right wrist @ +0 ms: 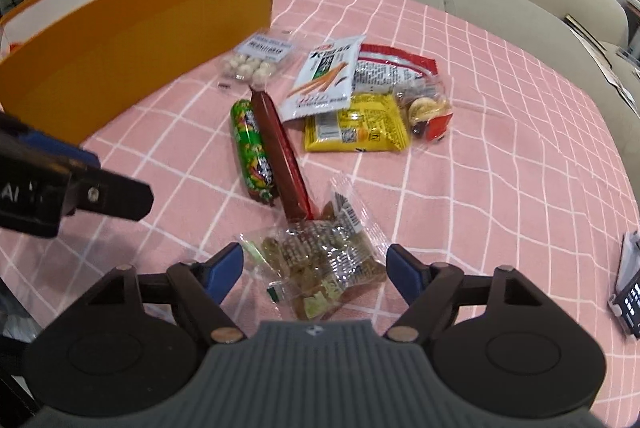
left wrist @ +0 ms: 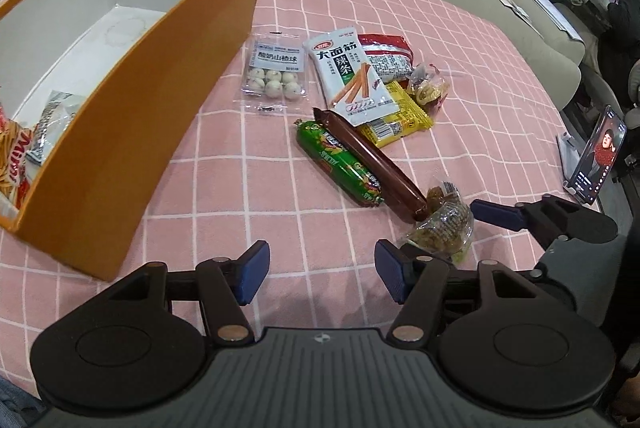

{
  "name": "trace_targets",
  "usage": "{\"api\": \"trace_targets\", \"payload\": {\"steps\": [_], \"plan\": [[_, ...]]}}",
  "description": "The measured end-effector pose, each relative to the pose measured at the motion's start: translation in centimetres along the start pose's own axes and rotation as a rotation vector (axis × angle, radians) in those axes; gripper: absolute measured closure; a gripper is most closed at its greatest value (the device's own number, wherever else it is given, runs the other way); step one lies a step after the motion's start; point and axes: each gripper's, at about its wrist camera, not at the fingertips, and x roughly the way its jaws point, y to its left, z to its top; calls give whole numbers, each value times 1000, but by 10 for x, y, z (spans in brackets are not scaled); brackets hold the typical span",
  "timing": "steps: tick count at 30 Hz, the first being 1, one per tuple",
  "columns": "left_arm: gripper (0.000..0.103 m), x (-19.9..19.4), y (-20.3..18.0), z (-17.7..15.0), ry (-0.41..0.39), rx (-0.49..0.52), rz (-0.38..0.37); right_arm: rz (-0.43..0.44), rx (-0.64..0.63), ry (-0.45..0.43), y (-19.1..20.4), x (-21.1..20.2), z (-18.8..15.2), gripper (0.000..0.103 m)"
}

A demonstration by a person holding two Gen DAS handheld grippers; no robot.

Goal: Organize snacks
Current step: 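Withdraw both tools from the box back toward the snack pile, then grasp the red bar with left tool while right tool grasps a clear nut packet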

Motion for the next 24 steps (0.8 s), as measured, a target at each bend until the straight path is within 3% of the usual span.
{"api": "trace_targets", "payload": {"steps": [9,15,24], "plan": [[37,6,-7,7,-2,10,-18,12,12,18,-7,0,1,50],[37,7,-13,20,-32,1,-26,-1,31,-8,-18,-13,3,52],[52,28,-27,43,-56,-86,-112,-23,95,-49,-50,-2,13,52]]}}
